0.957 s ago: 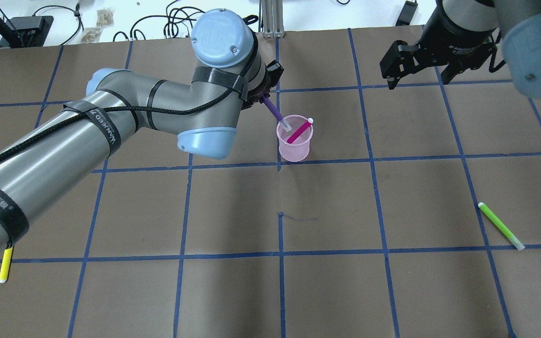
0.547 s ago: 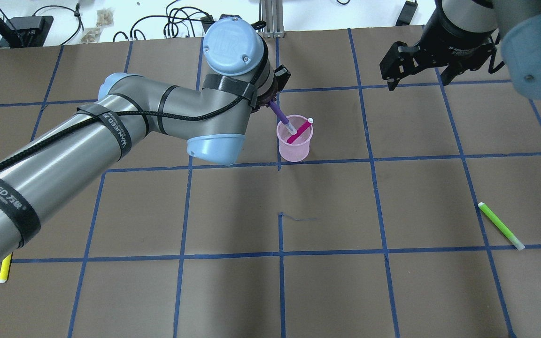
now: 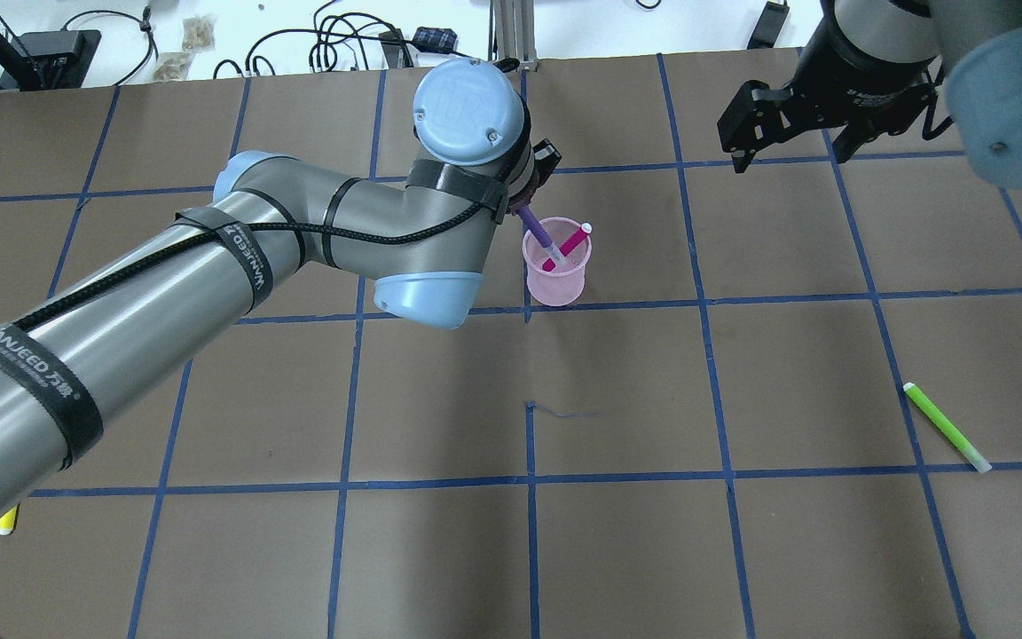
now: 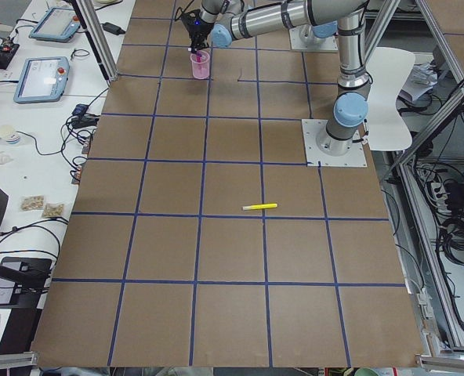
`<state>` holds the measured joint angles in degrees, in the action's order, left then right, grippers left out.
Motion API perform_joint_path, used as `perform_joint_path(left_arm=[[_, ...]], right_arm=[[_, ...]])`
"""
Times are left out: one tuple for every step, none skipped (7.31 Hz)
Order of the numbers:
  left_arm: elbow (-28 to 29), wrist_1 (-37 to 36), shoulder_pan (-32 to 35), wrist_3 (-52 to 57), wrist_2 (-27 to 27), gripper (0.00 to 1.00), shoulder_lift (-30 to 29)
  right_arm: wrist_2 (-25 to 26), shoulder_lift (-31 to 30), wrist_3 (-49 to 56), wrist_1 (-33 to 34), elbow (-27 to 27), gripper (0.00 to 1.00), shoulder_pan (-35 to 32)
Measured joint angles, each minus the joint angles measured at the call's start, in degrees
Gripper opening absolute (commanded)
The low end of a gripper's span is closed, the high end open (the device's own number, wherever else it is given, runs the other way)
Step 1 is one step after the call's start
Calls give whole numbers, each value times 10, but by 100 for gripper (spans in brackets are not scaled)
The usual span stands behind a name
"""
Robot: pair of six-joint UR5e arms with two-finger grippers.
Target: Insert purple and pink pens into pink cup
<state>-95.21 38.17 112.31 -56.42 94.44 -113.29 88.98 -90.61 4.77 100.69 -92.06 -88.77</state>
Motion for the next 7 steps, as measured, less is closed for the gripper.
perform_joint_path(left_arm=[[0,0,4,-2,3,0,-3],[0,0,7,-3,7,0,-5],[-1,0,8,-3,13,33,-7],[0,0,9,-3,26,56,-9],[0,0,9,-3,41,79,-10],[0,0,10,-5,49,81,-10],[0,0,10,-6,51,84,-11]], right_arm=[[0,0,0,-1,0,100,0],[0,0,0,-1,0,100,0],[0,0,0,-1,0,100,0],[0,0,0,0,0,100,0],[-1,0,0,0,1,100,0],[-1,0,-1,1,1,100,0],[-1,0,-1,1,1,100,0]])
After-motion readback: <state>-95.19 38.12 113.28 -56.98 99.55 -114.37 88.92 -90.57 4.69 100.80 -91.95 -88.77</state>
